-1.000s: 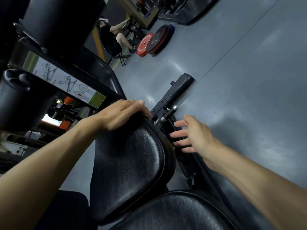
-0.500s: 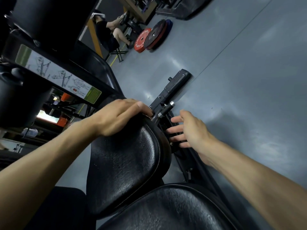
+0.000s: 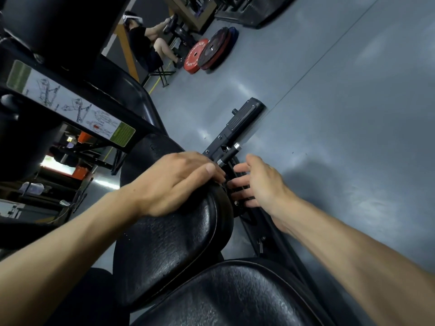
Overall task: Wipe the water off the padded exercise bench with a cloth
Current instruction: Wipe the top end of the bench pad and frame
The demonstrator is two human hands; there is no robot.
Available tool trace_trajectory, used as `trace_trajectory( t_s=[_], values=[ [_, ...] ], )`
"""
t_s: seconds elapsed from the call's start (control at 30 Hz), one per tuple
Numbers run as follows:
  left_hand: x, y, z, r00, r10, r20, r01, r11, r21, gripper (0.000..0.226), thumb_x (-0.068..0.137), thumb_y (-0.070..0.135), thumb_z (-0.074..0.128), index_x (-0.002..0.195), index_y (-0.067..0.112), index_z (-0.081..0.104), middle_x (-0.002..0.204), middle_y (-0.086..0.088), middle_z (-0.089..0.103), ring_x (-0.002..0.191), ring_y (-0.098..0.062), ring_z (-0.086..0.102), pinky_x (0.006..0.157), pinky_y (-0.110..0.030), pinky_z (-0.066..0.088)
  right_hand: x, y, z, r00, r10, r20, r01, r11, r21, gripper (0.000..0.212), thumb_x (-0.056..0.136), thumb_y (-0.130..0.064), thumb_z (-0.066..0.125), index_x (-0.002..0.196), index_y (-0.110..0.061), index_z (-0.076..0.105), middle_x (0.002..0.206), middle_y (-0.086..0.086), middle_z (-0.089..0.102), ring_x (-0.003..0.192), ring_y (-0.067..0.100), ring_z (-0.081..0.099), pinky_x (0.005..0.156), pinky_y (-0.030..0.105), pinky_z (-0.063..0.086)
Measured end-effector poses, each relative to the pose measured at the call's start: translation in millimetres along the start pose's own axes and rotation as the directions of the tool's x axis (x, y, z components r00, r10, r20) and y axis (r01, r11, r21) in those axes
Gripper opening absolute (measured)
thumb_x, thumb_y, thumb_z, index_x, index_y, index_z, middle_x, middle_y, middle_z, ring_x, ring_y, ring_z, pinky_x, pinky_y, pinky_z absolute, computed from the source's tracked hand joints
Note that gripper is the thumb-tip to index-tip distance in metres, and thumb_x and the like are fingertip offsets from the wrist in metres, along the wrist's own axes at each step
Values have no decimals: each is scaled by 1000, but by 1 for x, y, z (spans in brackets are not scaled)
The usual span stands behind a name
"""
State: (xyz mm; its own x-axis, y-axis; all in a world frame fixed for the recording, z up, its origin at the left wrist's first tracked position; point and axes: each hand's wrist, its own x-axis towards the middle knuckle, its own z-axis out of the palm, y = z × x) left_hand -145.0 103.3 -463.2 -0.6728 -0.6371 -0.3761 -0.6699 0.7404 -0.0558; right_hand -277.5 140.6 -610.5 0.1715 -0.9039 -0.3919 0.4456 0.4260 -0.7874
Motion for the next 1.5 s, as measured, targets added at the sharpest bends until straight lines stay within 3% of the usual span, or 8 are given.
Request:
trace_trajectory(
  t_s=[0.17, 0.37, 0.6, 0.8, 0.97, 1.13, 1.3, 1.5],
  values=[
    [-11, 49, 3, 942, 282, 182, -292, 956, 27, 47, 108, 27, 32, 115, 11, 75, 130, 3, 68, 129, -13, 57, 111, -35, 42, 0, -2, -2, 1000, -12, -1, 12, 1000, 2, 45, 104, -40, 28, 122, -16, 62, 97, 7, 75, 80, 22, 72, 90, 41, 54],
    [-14, 19, -3, 997, 79, 17, -80, 997, 19, 49, 109, 28, 26, 127, 17, 70, 135, 6, 65, 130, -7, 54, 108, -38, 44, -5, -5, 2, 1000, -27, 5, 27, 1000, -9, 41, 102, -40, 29, 112, -19, 63, 95, 6, 77, 83, 27, 74, 100, 50, 50],
    [-22, 55, 10, 907, 350, 232, -390, 907, 158, 55, 108, 31, 25, 107, 8, 76, 135, -3, 66, 134, -22, 54, 114, -41, 40, -3, -2, -3, 999, -48, -17, 48, 999, -16, 42, 105, -40, 28, 116, -21, 63, 95, 5, 76, 84, 23, 72, 98, 47, 52],
    [-16, 31, 3, 985, 164, 45, -168, 981, 94, 48, 108, 24, 28, 126, 11, 71, 136, 2, 64, 131, -16, 56, 110, -41, 43, -11, -4, 1, 997, -76, 6, 76, 996, -51, 39, 105, -37, 27, 89, -22, 60, 99, 8, 75, 86, 26, 71, 100, 49, 50],
    [-27, 55, 19, 926, 334, 174, -360, 920, 154, 52, 108, 27, 28, 114, 5, 74, 133, -6, 67, 132, -26, 56, 114, -43, 40, -8, -8, 0, 998, -61, -31, 60, 997, -38, 41, 104, -39, 27, 109, -18, 62, 94, 5, 75, 85, 25, 72, 96, 49, 53],
    [-27, 34, 16, 985, 165, -45, -160, 982, 103, 45, 106, 19, 31, 125, 5, 70, 136, -6, 64, 132, -22, 56, 113, -44, 41, -18, -9, 11, 998, -58, -15, 57, 996, -69, 55, 80, -54, 26, 96, -23, 69, 108, 10, 72, 103, 33, 67, 100, 53, 51],
    [-36, 54, 37, 964, 264, 23, -264, 952, 154, 48, 106, 23, 29, 124, 2, 68, 132, -11, 66, 135, -30, 53, 117, -47, 36, -12, -7, 13, 997, -69, -42, 65, 994, -93, 41, 98, -48, 33, 93, -25, 67, 87, -3, 76, 89, 22, 67, 85, 39, 51],
    [-58, 37, 47, 963, 41, -267, -28, 998, 52, 48, 106, 15, 44, 150, -3, 42, 161, -15, 38, 154, -26, 28, 124, -48, 27, -18, -17, 16, 988, -154, -10, 151, 979, -136, 51, 91, -58, 34, 97, -25, 72, 96, 0, 78, 84, 16, 74, 91, 46, 57]
  ],
)
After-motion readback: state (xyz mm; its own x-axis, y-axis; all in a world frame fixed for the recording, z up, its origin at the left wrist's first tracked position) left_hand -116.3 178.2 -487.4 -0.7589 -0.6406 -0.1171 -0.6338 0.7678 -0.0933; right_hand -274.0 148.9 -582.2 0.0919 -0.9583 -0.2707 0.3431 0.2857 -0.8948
